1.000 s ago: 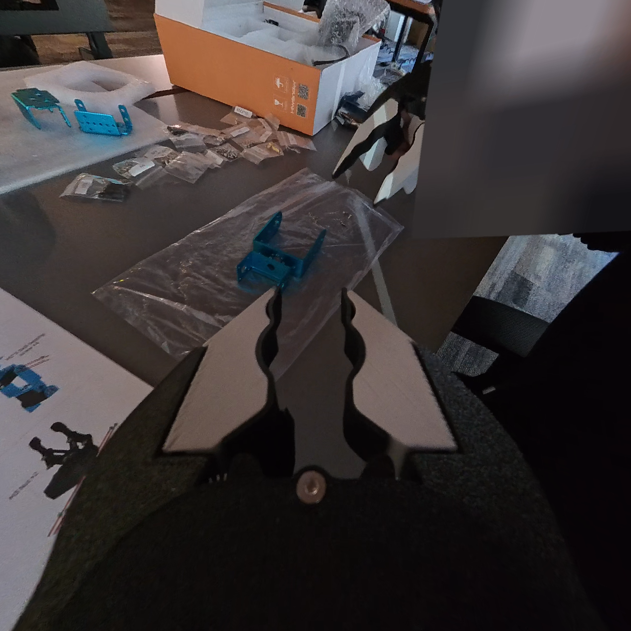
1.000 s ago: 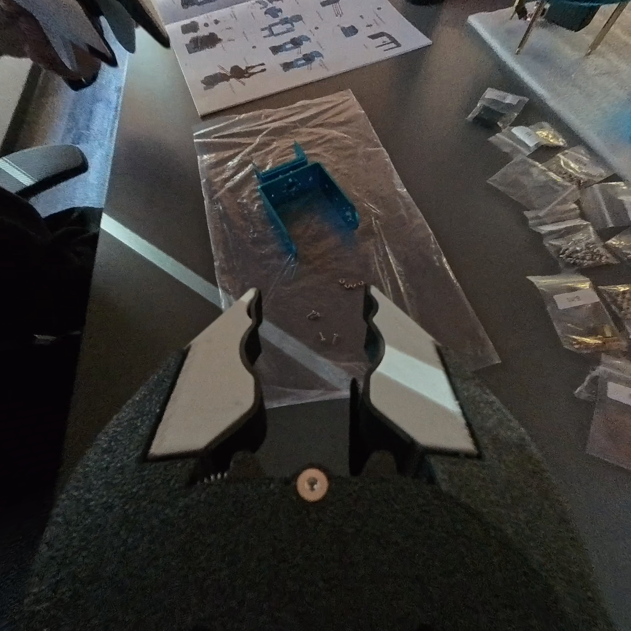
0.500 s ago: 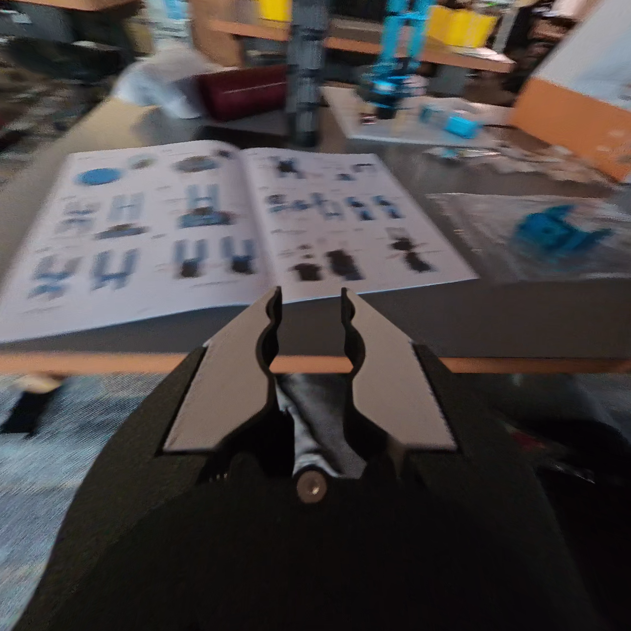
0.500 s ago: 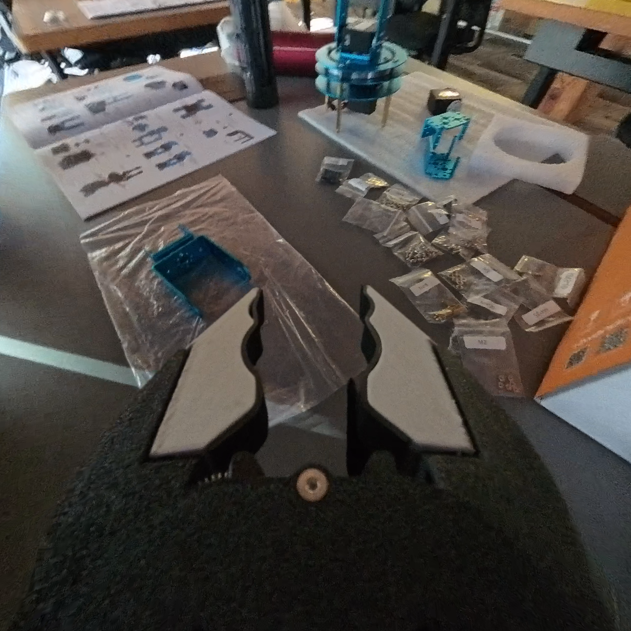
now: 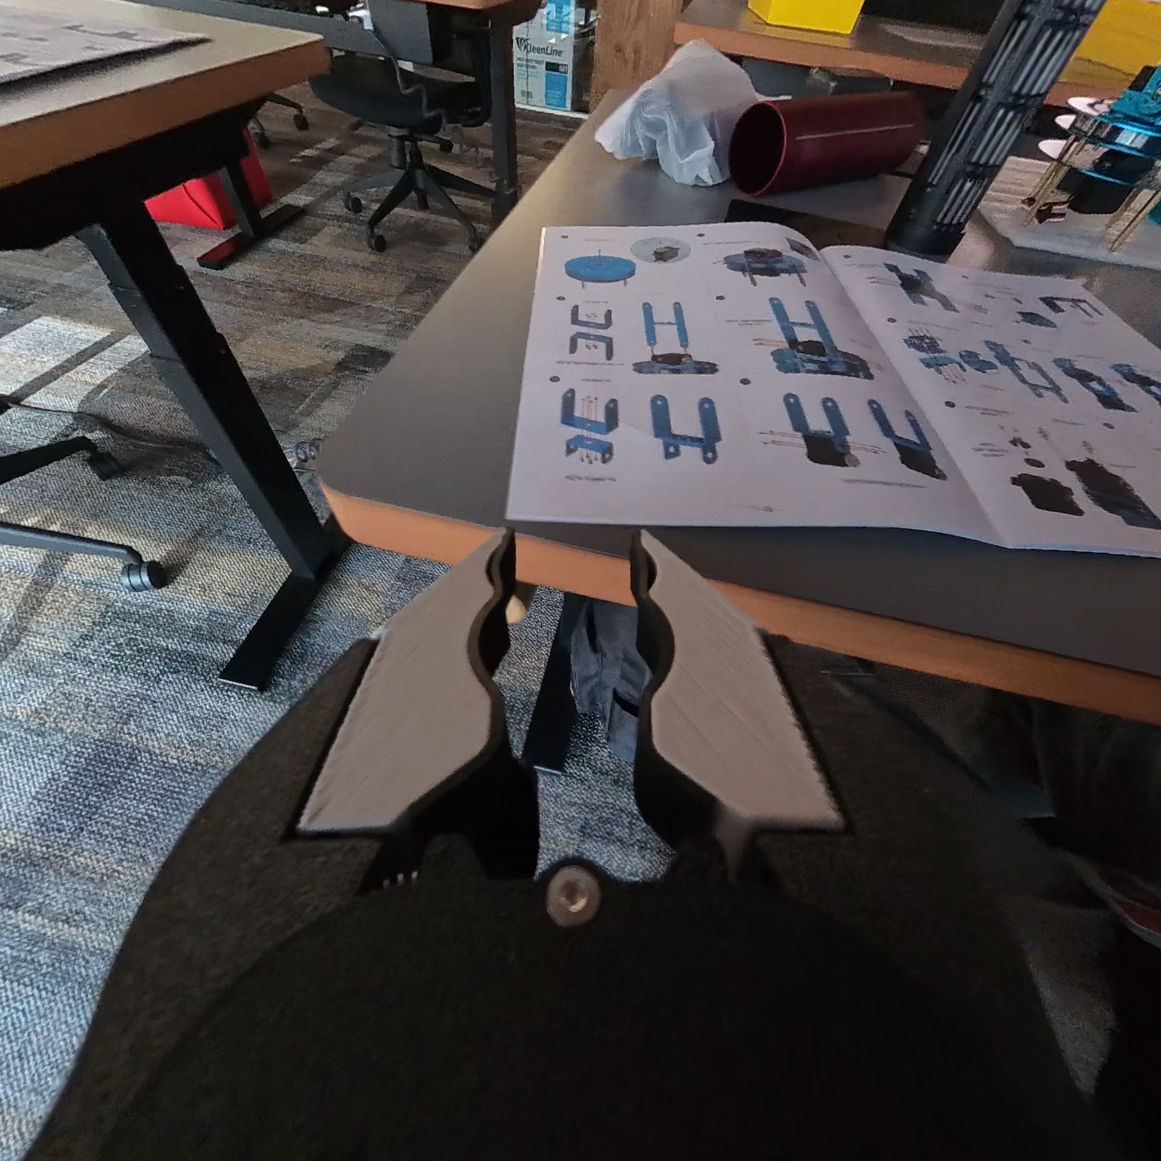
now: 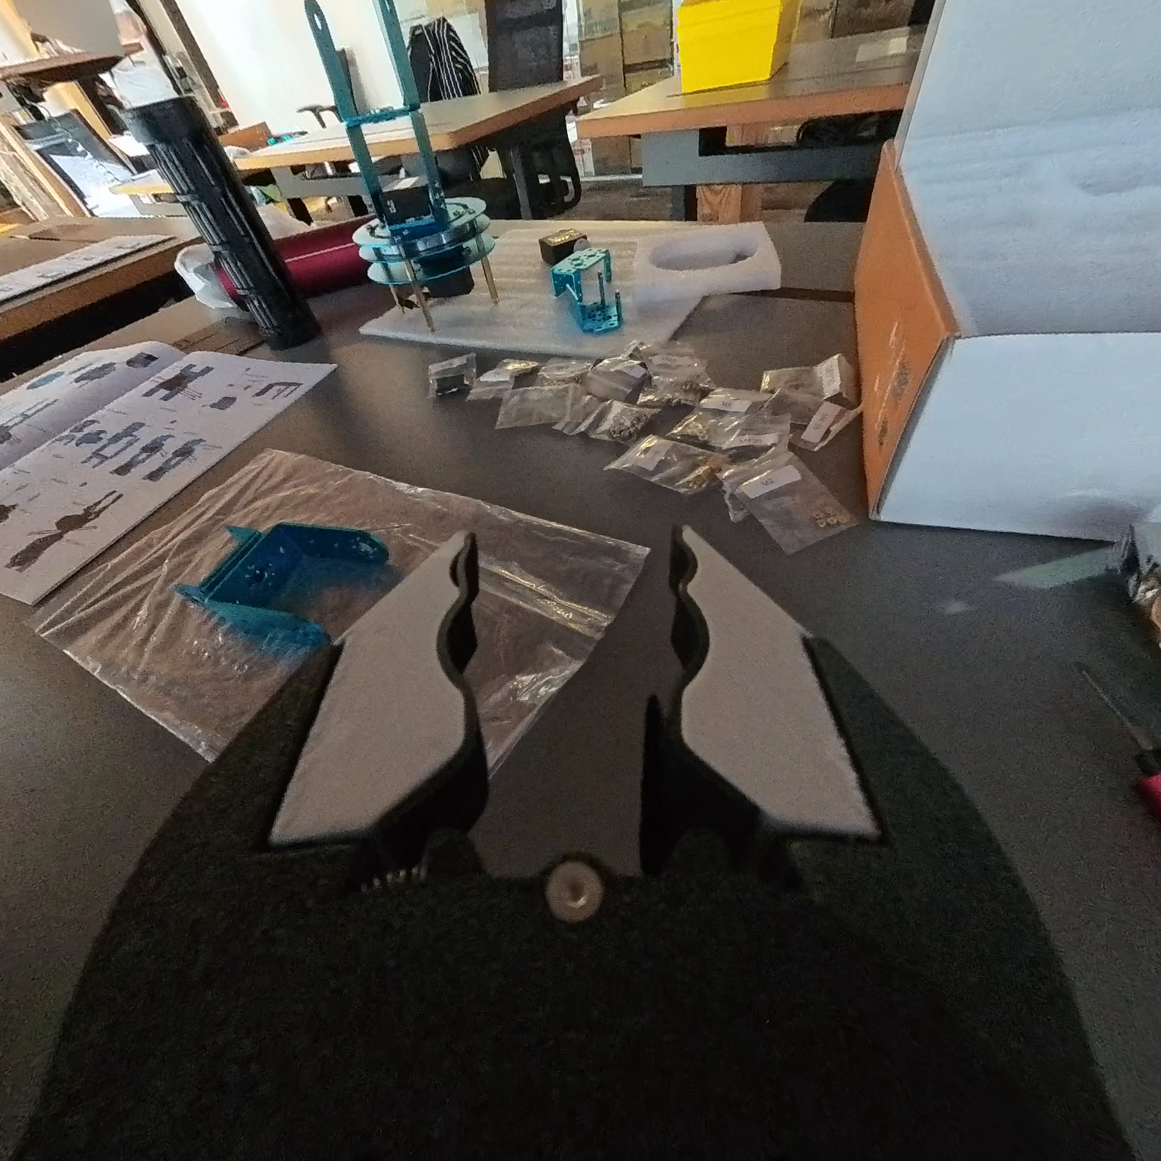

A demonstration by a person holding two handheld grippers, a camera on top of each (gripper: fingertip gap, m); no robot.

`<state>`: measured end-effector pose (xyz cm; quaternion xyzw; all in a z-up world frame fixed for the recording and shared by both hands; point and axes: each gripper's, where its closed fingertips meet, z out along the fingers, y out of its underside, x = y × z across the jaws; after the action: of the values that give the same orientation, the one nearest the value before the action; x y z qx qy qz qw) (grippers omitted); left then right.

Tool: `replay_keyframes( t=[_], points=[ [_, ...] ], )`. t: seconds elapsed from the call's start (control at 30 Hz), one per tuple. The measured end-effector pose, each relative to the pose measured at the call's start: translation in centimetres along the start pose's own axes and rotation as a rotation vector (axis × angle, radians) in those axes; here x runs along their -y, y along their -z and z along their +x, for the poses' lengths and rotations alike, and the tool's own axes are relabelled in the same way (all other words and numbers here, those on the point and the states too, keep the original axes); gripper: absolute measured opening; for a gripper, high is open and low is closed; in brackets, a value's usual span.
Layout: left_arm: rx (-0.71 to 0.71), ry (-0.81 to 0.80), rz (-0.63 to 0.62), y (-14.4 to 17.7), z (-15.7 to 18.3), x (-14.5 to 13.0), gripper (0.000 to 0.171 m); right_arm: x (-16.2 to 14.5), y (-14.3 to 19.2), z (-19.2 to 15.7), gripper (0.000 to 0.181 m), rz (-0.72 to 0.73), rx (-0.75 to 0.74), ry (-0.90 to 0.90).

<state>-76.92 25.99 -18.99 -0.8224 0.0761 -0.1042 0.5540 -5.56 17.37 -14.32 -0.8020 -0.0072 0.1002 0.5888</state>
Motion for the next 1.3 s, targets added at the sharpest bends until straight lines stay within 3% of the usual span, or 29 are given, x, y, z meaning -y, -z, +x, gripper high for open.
replay_keyframes(
  t=[0.2,0.33,0.57,0.83,0.97,1.03,1.17,1.3],
  points=[
    [-0.045,0.006,0.021,-0.9,-1.4,0.4,0.035,1.1,0.7,0.6,0.053,0.085,0.01,-0.056],
    [-0.061,0.025,0.049,-1.2,-1.6,0.7,0.035,0.5,0.1,0.0,0.052,0.043,0.001,-0.014],
    [-0.102,0.036,0.036,-1.3,-0.2,0.4,0.035,-0.6,-0.5,-0.5,0.049,-0.041,-0.011,0.09],
    [-0.093,-0.053,0.047,0.2,3.1,2.1,0.035,-0.7,-0.4,-1.5,0.048,-0.052,0.018,0.157],
    [-0.186,-0.06,0.042,0.6,7.0,2.4,0.036,-0.6,-0.7,-1.9,0.045,-0.036,0.047,0.166],
    [-0.274,-0.095,0.017,0.6,10.2,2.1,0.037,-0.5,-1.1,-3.7,0.032,-0.071,0.169,0.22],
    [-0.441,-0.221,-0.011,0.1,17.3,2.2,0.038,-1.2,-2.0,-6.3,0.027,-0.357,0.438,0.399],
    [-0.555,-0.374,-0.011,-0.6,24.9,3.3,0.038,-3.4,-2.8,-6.3,0.023,-0.612,0.635,0.634]
  ],
)
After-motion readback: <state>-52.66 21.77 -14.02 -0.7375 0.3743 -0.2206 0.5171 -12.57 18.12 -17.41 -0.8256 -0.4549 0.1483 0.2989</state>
